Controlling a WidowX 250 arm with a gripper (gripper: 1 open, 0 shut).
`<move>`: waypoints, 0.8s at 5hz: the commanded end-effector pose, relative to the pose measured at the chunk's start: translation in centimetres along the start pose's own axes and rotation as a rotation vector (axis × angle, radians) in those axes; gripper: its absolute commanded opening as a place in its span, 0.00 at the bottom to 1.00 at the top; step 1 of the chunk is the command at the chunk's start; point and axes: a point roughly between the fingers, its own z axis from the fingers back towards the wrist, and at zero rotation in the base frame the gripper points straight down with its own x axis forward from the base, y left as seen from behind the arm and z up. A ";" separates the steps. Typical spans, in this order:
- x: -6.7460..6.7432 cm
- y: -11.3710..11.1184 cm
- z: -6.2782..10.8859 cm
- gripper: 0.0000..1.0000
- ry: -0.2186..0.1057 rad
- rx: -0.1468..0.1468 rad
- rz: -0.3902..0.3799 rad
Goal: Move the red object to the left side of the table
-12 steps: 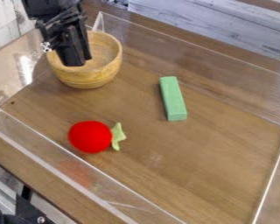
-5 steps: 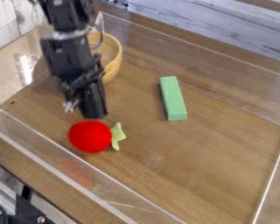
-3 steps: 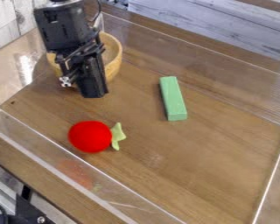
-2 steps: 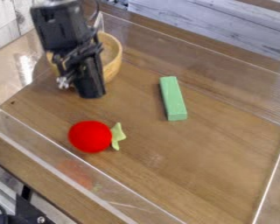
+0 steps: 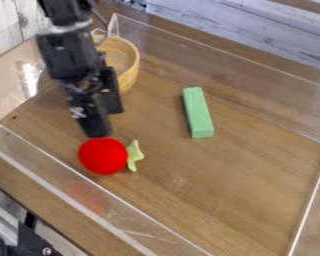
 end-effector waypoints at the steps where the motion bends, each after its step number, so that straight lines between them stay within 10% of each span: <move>1: 0.3 -0.8 0.1 1.00 0.013 -0.018 0.053; 4: 2.2 -0.5 -1.9 1.00 -0.007 0.016 0.086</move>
